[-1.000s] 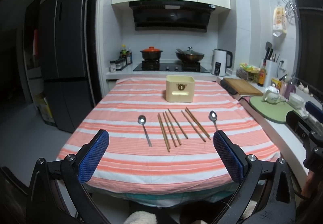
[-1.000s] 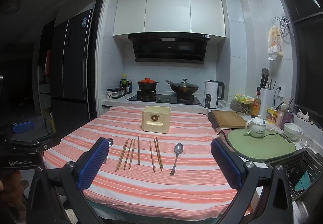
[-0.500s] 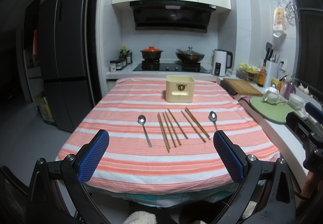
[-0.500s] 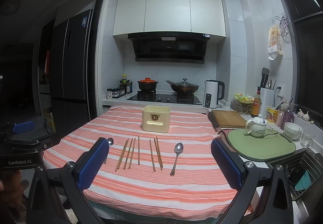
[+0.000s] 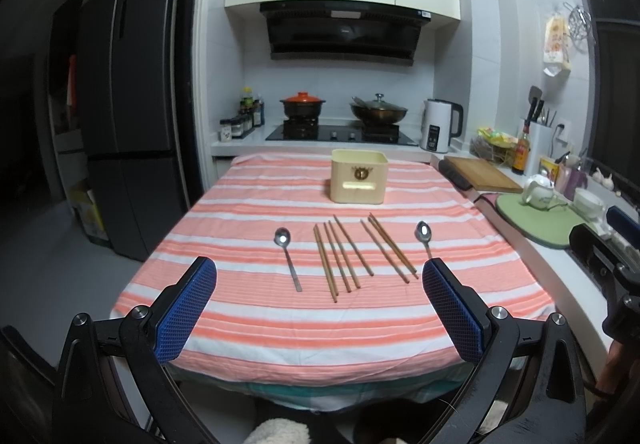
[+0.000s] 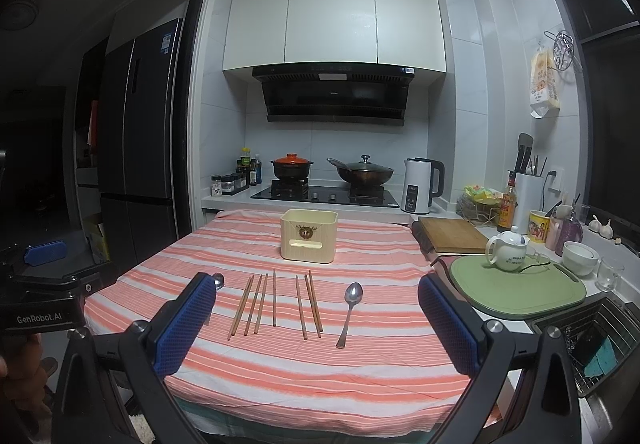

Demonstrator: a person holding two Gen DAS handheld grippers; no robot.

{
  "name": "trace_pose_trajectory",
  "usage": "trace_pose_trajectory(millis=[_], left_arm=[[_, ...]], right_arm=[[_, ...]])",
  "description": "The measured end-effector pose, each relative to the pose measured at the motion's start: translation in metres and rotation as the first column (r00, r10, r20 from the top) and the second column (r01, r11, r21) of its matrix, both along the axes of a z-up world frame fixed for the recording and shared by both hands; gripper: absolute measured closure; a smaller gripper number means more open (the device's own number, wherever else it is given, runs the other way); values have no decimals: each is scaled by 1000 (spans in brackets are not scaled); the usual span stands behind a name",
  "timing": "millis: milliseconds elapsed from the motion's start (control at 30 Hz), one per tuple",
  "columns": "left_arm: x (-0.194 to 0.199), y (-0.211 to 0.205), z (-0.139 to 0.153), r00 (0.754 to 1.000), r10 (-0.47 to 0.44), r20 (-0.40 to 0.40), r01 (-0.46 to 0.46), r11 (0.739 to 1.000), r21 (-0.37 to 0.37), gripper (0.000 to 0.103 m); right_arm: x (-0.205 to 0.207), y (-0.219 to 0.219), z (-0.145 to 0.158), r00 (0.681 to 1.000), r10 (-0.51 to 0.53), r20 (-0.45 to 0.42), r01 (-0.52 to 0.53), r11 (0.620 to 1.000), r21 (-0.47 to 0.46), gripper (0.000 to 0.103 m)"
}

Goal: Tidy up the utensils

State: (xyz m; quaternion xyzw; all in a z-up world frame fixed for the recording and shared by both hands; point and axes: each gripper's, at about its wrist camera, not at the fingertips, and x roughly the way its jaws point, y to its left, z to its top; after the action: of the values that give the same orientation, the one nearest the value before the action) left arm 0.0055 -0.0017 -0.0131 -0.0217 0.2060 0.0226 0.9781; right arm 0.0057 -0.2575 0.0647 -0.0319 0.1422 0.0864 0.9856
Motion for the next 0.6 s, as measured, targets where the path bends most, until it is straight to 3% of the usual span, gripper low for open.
trace_pose_trajectory(millis=[600], left_arm=[[1, 0, 0, 1000, -2, -8, 2, 1000, -2, 0]], right_arm=[[1, 0, -1, 1000, 0, -5, 0, 1000, 3, 0]])
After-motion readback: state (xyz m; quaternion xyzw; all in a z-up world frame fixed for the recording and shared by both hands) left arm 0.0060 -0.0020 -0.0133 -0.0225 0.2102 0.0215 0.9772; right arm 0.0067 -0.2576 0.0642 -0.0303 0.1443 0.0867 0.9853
